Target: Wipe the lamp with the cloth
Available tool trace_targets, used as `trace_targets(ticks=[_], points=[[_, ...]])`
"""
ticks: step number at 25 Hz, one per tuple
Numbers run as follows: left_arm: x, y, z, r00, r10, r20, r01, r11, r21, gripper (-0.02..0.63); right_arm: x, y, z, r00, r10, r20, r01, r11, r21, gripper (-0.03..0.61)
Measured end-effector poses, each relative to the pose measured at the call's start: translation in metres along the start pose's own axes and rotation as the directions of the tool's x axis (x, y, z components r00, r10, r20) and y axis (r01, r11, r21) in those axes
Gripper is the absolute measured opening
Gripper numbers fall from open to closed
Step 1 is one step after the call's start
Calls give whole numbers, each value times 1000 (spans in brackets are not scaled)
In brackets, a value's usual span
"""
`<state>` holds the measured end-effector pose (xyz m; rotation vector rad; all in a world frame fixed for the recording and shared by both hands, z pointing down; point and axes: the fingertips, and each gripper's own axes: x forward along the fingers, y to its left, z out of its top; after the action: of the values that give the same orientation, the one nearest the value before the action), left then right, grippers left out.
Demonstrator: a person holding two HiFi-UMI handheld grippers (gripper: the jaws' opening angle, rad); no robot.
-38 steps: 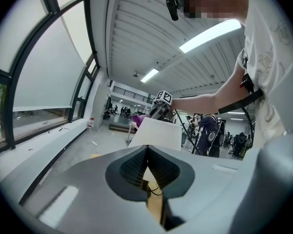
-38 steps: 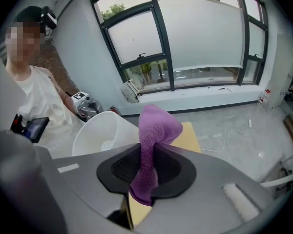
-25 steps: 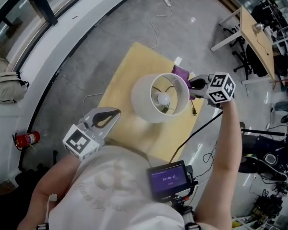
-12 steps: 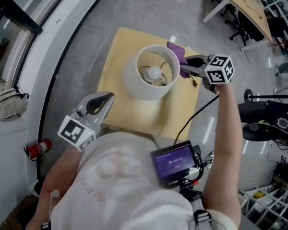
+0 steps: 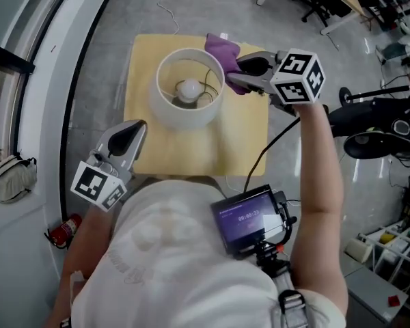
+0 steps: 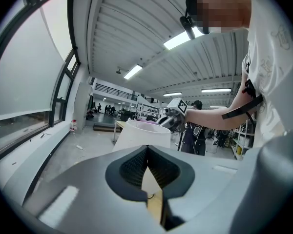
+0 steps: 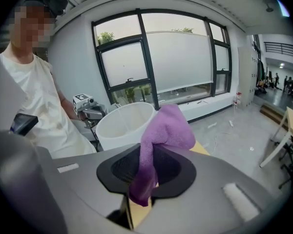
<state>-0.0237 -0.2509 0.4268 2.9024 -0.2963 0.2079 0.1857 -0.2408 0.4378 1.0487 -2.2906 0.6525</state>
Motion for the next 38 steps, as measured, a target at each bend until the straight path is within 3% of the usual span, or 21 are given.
trace_targets(ticks=[8,13,16,19,24,29,34,38], points=[[-3,3,1,1000,1,-2,-1,1000,3,0,22,-19,-53,998,-67,14,64,983,174,81],[-6,4,-1,1000,-8,-14,8,1000,-7,0,40,-28,-95,993,-115,16,105,946,307,81],[-26,7,5,999,0,-55,-1,1000,-18,0,62,-7,-115,994,-102,-43,111,926,362,81],[-43,18,9,998,-2,-57,1,1000,-20,0,76,11,-115,992,-123,-43,130,914,385,81],[-3,22,8,996,-79,31,80,997,-10,0,19,-18,-106,950,-301,-86,313,912,266,81],[3,11,11,993,-104,49,104,995,-4,0,-37,-6,-24,928,-372,3,371,925,89,81],[-1,11,16,992,-101,76,103,994,-27,0,-45,42,71,956,-290,45,293,944,-152,81],[-10,19,13,994,-74,86,78,996,-45,0,-4,74,97,979,-172,-112,128,937,-323,81]])
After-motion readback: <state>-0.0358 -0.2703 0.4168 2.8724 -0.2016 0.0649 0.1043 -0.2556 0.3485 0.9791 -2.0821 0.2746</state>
